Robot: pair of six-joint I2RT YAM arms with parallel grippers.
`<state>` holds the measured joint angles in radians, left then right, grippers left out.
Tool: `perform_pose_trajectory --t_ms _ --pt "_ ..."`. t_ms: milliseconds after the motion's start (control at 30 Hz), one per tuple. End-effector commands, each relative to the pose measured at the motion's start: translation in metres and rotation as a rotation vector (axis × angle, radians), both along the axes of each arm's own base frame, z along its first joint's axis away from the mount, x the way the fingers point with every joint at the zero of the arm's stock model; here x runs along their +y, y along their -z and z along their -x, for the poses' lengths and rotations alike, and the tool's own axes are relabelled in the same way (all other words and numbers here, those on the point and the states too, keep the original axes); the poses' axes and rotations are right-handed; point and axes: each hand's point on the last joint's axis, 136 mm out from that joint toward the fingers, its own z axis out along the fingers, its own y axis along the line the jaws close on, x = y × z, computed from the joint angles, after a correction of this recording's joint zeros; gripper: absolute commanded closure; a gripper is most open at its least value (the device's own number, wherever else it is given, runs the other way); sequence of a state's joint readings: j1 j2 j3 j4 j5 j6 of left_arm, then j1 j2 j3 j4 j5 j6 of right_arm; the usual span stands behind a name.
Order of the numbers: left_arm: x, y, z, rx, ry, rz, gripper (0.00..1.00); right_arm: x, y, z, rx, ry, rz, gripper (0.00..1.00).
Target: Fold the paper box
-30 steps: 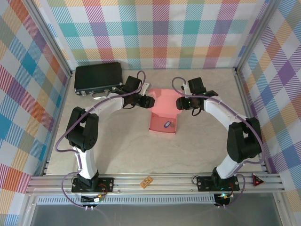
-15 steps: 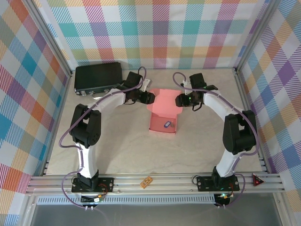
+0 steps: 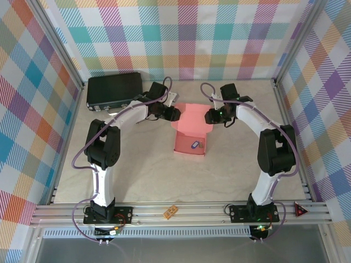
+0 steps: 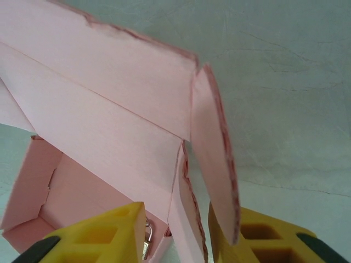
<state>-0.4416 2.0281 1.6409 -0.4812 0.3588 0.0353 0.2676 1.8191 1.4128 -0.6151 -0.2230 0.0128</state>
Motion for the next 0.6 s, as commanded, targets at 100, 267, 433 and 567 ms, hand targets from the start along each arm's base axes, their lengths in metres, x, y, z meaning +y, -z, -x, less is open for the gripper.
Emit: perform_pose_trajectory --t_ms 100,267,433,567 --pt "0.004 -0.015 -0.002 -0.009 0.006 0.02 0.67 0.004 -0.019 -0.001 -0.015 -0.031 -0.032 0.66" --pt "0.003 -0.018 -0.003 -0.013 0.007 0.022 0.68 0.005 -0.022 0.001 -0.012 -0.041 -0.03 0.68" --pt "0.002 -0.022 -0.003 -0.015 0.008 0.027 0.69 0.004 -0.021 0.002 -0.006 -0.045 -0.021 0.7" --pt "0.003 -0.027 -0.003 -0.027 0.005 0.031 0.7 0.003 -0.021 0.004 -0.005 -0.051 -0.015 0.73"
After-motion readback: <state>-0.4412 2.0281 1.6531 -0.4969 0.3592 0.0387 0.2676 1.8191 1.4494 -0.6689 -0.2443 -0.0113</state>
